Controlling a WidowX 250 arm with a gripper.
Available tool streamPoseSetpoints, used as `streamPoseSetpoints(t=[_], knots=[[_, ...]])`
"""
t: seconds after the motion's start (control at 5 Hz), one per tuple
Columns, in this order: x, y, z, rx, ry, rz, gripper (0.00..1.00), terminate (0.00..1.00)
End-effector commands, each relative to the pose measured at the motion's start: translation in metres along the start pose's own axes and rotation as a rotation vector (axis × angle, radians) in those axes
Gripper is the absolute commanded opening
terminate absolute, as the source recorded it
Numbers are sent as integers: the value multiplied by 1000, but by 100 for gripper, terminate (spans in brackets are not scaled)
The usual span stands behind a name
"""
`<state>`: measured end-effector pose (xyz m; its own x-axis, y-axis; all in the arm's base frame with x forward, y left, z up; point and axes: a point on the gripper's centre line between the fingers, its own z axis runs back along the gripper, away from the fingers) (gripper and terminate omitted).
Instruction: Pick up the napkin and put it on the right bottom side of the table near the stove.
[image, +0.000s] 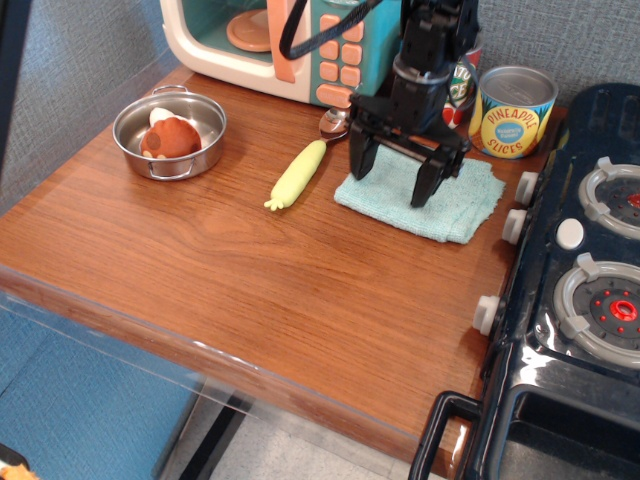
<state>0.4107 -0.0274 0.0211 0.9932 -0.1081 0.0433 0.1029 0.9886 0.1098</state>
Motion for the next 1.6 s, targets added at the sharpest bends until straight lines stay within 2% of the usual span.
streamPoseSetpoints(t=[0.0, 0.2, 0.4, 0.8, 1.2, 1.4], knots=[[-9, 4, -5, 0, 21, -20, 100, 0], [-13, 3, -2, -17, 18, -35, 100, 0], [-29, 3, 7, -32, 2, -64, 100, 0], [-77, 6, 14, -26, 19, -111, 100, 0], [-126, -10, 9, -3, 70, -184, 100, 0], [-142, -11, 5, 13, 86, -195, 100, 0]])
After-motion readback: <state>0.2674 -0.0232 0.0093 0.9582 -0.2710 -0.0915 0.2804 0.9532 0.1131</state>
